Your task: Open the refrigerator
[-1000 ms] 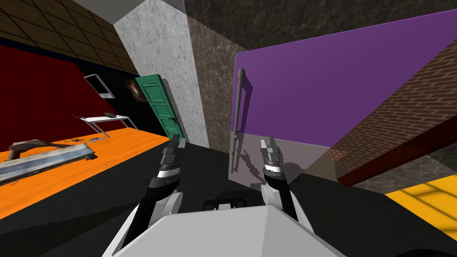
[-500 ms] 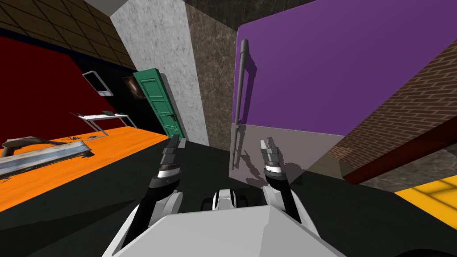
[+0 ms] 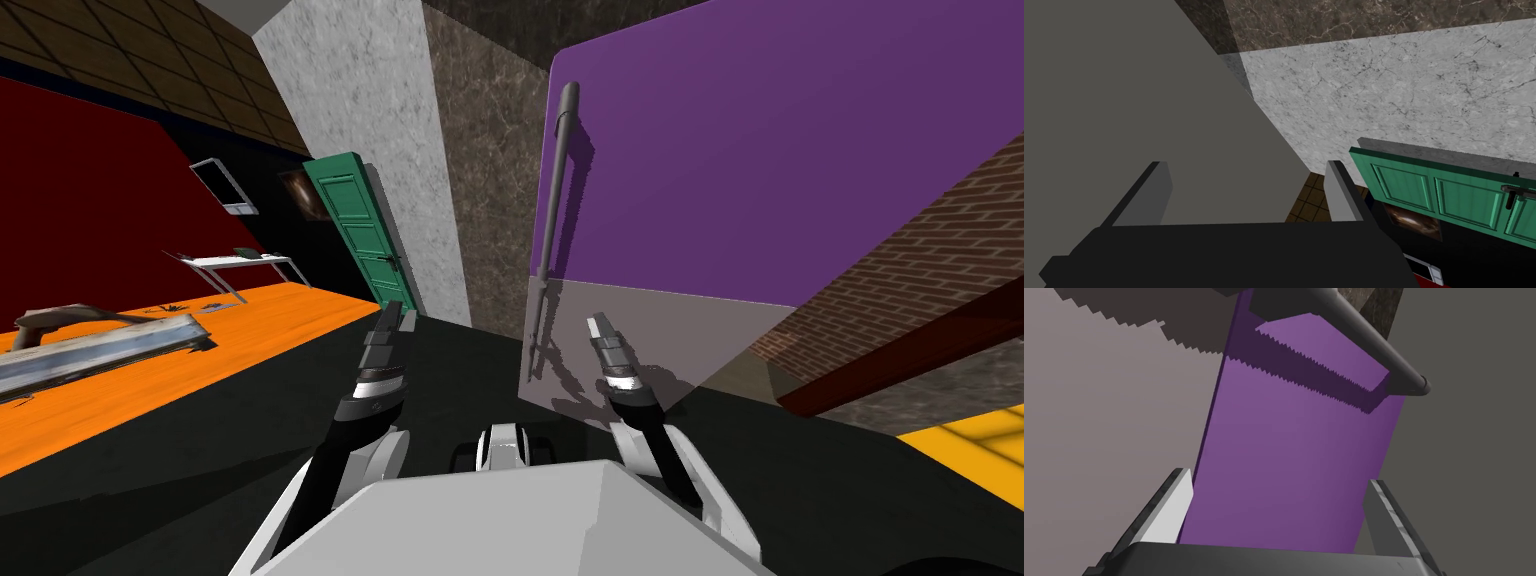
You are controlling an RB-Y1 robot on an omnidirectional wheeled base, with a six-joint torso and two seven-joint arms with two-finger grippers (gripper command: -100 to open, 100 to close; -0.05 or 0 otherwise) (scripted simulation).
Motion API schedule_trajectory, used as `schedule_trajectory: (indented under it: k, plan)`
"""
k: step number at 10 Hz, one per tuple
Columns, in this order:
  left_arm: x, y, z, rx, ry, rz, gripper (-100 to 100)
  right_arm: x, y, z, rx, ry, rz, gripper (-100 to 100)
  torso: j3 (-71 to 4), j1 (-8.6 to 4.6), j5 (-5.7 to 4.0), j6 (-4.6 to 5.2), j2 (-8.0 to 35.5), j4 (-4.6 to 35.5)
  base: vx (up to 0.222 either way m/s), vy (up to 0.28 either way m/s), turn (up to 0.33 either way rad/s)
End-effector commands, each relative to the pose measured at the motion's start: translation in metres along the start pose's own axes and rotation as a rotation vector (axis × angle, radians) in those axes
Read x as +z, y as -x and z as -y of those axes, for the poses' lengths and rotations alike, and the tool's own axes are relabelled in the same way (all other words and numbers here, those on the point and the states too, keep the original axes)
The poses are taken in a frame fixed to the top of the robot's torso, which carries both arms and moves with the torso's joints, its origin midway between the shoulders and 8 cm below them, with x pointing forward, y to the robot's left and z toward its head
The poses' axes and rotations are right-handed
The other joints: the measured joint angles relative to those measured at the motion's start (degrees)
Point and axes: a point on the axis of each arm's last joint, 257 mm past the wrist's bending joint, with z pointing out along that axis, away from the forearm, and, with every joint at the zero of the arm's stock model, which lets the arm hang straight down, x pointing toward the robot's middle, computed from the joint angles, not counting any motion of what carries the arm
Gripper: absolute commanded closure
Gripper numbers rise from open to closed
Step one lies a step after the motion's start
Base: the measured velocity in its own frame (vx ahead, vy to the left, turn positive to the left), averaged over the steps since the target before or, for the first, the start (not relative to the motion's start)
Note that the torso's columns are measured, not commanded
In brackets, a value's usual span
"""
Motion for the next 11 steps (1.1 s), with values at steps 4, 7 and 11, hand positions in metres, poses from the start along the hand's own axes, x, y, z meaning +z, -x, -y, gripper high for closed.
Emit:
schedule_trajectory:
  k: [4,7,11]
  plan:
    - [0.000,0.000,0.000,0.000,0.000,0.000,0,-0.020,0.022,0.036,-0.287,-0.066,-0.151,-100,0.03,-0.02,0.00,0.01,0.04,0.01,0.034,0.119,0.018]
    - [0.000,0.000,0.000,0.000,0.000,0.000,0,-0.028,0.036,0.050,-0.400,-0.095,-0.199,-100,0.00,0.09,0.03,0.00,0.01,0.00,0.038,0.142,0.013]
    - [0.000,0.000,0.000,0.000,0.000,0.000,0,-0.041,0.063,0.070,-0.573,-0.144,-0.273,-100,0.02,0.13,0.04,0.00,0.04,0.01,0.032,0.117,0.015]
